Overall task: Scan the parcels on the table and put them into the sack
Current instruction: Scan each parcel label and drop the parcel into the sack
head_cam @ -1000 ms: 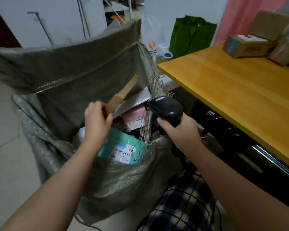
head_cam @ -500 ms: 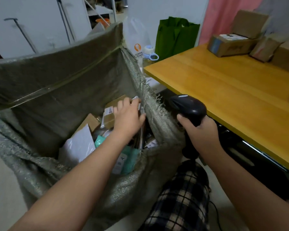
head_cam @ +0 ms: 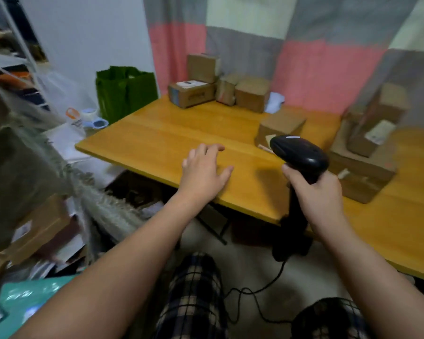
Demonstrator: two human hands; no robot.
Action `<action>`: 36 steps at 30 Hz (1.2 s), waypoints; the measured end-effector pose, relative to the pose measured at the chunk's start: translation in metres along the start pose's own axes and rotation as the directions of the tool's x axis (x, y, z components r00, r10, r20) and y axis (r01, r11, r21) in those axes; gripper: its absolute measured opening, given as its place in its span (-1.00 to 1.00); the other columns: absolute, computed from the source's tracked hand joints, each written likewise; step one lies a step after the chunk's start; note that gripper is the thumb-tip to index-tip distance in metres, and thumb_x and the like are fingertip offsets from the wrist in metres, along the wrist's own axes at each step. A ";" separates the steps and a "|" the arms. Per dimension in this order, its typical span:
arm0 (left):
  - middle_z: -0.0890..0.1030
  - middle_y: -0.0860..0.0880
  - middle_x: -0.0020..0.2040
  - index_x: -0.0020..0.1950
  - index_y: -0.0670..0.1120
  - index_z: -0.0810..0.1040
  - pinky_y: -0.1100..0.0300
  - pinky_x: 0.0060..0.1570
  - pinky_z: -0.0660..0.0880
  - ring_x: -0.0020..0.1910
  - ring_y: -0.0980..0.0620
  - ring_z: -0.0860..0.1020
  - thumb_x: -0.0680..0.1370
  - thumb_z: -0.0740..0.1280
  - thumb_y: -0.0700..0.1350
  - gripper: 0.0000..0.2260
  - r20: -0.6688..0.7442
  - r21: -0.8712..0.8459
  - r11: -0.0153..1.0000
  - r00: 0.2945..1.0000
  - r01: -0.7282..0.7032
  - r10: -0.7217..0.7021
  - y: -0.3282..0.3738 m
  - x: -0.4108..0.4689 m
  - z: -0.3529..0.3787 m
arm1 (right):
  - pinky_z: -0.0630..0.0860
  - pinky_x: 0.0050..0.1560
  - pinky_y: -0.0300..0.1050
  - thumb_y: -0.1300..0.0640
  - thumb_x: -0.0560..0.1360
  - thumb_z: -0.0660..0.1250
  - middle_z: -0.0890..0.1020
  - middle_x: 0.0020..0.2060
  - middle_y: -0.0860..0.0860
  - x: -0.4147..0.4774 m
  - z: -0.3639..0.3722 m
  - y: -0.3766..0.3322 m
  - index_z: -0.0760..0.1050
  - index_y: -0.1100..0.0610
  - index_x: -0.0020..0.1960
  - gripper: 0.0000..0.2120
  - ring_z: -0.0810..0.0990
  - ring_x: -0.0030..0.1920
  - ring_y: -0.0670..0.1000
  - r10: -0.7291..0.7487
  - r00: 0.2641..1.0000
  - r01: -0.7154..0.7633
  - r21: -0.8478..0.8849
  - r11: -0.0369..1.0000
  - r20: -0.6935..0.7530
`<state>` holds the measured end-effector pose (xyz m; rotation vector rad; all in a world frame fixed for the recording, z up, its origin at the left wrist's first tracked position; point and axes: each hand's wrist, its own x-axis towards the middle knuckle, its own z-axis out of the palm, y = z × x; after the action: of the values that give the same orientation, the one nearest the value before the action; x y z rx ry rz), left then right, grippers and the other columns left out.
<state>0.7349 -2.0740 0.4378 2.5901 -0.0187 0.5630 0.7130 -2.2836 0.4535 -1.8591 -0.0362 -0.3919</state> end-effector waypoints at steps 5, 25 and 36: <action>0.33 -0.10 0.32 0.43 -0.05 0.30 0.02 0.26 0.30 0.33 -0.14 0.33 0.48 0.38 0.15 -0.40 0.059 -0.168 0.986 0.998 -0.016 0.026 0.054 0.042 0.053 | 0.37 -0.28 -0.17 -0.02 0.44 0.45 0.58 -0.31 -0.10 0.020 -0.052 0.022 0.60 0.09 -0.04 -0.80 0.54 -0.24 -0.09 0.062 0.989 -0.060 0.019 0.998 -0.138; 0.18 -0.23 0.48 0.49 0.06 0.20 -0.16 0.40 0.22 0.43 -0.26 0.23 0.42 0.24 0.40 -0.26 0.168 0.064 0.998 0.986 -0.005 -0.006 0.090 0.138 0.117 | 0.40 -0.26 -0.51 0.00 0.43 0.46 0.62 -0.23 -0.17 0.023 -0.047 0.045 0.60 0.02 0.00 -0.82 0.55 -0.19 -0.35 0.095 0.975 -0.083 0.066 0.994 -0.203; 0.37 -0.16 0.26 0.23 -0.02 0.40 0.03 0.11 0.36 0.19 -0.22 0.38 0.49 0.31 0.23 -0.56 0.220 -0.035 0.999 0.975 -0.026 0.033 0.103 0.122 0.100 | 0.34 -0.37 -0.33 0.07 0.43 0.43 0.52 -0.45 -0.17 0.023 -0.042 0.048 0.46 -0.08 -0.23 -0.84 0.51 -0.38 -0.22 0.129 0.943 -0.132 0.013 0.991 -0.307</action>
<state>0.8734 -2.2002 0.4529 2.6117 -0.1387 0.2796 0.7345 -2.3423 0.4268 -1.7777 0.3002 -0.5854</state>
